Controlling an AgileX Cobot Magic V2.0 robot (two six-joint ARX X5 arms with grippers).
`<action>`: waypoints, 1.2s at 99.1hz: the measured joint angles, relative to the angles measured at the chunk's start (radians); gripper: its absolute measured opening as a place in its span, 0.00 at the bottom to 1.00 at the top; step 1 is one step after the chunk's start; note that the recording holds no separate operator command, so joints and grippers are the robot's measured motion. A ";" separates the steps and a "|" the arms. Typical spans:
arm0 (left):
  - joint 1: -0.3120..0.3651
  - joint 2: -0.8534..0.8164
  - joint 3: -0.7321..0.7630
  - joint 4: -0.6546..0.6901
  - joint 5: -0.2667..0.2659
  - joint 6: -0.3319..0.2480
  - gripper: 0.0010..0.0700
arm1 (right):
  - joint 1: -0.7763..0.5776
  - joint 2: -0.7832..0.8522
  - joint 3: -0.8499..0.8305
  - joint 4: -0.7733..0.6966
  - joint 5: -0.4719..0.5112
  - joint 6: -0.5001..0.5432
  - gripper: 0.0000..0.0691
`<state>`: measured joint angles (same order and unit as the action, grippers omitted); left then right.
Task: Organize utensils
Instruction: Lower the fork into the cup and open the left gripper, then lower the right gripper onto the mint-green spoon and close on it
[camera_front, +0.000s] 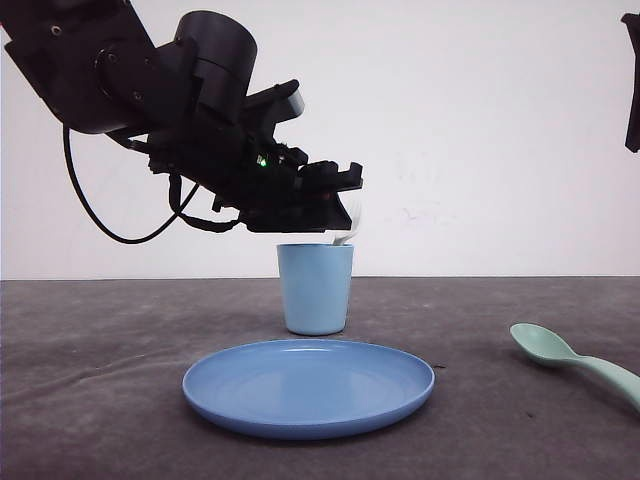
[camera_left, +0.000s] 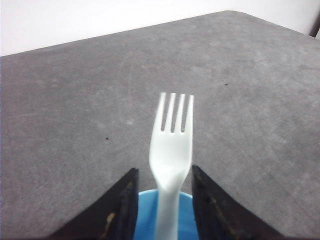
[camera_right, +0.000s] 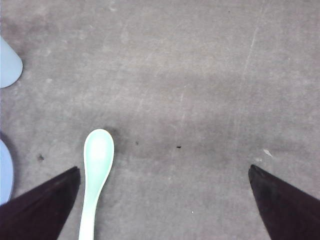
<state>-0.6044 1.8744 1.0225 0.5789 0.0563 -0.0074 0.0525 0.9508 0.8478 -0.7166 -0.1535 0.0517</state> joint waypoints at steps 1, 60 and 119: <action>0.000 0.000 0.000 -0.001 0.000 0.000 0.26 | 0.000 0.000 0.000 0.000 0.000 0.000 0.98; 0.119 -0.569 0.000 -0.538 -0.005 -0.023 0.27 | 0.043 0.051 0.000 -0.006 -0.060 0.010 0.98; 0.483 -0.934 -0.133 -0.906 -0.005 -0.037 0.27 | 0.284 0.354 0.000 0.103 0.000 0.098 0.98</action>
<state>-0.1215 0.9401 0.8898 -0.3271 0.0509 -0.0448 0.3363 1.3052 0.8478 -0.6140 -0.1539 0.1493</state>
